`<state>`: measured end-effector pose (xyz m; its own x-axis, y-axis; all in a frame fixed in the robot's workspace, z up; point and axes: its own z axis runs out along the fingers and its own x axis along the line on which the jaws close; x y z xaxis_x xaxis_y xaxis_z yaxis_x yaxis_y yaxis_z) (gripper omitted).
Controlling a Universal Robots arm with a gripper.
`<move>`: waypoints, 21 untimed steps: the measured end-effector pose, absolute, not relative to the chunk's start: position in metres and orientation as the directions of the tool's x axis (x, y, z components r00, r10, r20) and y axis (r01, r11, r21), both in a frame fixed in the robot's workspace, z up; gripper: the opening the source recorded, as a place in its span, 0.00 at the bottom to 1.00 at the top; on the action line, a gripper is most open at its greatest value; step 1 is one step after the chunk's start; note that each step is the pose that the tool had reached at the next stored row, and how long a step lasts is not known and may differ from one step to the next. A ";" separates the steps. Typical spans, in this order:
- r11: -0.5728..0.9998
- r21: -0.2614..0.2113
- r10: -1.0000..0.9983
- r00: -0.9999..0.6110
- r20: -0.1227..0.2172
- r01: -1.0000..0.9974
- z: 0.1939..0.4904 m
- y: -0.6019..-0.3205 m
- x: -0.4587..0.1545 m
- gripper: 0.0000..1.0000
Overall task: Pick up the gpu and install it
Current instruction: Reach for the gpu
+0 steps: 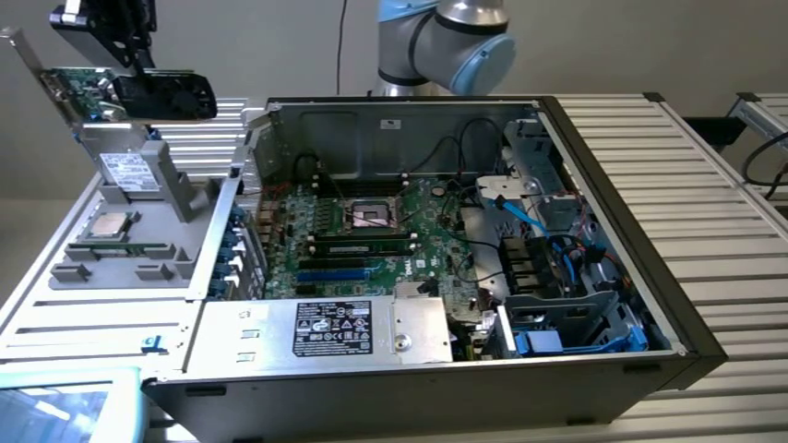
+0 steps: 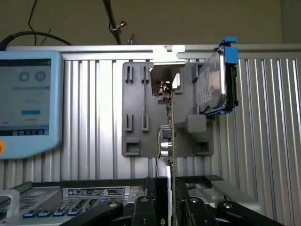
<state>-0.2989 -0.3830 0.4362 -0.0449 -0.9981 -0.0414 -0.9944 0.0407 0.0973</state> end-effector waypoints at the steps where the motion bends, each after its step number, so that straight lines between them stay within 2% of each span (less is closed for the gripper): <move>1: 0.040 0.098 -0.998 -0.044 -0.042 -0.994 0.437 -0.383 -0.296 0.28; 21: 0.035 0.098 -0.998 -0.039 -0.042 -0.995 0.439 -0.389 -0.210 0.28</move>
